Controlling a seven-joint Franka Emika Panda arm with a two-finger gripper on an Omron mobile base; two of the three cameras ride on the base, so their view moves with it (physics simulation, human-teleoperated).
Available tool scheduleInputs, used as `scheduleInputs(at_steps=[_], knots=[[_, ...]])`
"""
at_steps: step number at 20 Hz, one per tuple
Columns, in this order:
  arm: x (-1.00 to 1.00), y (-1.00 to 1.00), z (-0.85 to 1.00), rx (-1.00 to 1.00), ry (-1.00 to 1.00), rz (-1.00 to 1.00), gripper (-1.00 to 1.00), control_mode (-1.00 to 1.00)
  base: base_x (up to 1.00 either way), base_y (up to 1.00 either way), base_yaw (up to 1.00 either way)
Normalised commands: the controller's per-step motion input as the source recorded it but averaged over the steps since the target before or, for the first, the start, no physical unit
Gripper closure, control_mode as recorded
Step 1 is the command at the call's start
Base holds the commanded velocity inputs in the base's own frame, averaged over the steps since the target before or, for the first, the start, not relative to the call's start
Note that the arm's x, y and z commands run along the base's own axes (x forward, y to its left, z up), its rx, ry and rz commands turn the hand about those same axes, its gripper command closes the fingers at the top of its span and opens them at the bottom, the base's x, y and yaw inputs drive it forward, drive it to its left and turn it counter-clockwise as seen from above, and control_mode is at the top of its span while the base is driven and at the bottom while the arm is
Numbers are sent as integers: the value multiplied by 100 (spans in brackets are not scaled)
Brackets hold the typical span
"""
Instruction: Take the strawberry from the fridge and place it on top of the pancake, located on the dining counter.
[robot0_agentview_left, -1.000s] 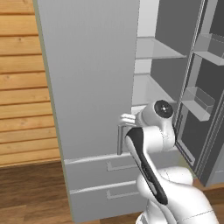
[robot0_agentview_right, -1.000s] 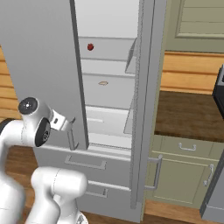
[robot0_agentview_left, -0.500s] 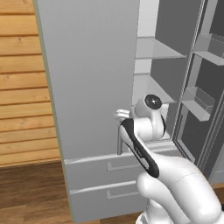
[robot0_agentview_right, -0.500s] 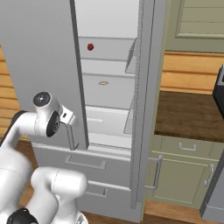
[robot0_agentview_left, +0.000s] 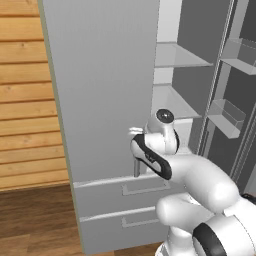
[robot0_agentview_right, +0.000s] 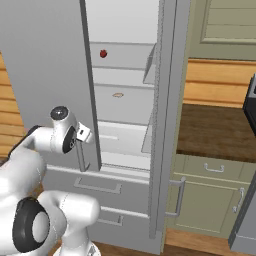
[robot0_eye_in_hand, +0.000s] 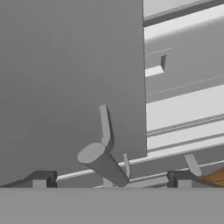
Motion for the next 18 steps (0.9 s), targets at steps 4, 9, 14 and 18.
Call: scheduleInputs(at_steps=[4,9,14,18], knots=[[40,3,-31,0,3,0,-100,-100,0,0,0],[34,6,-41,-1,7,0,-100,-100,0,0,0],[39,10,-36,0,8,0,-100,-100,0,0,0],[25,5,-37,-1,10,0,100,-100,0,0,0]])
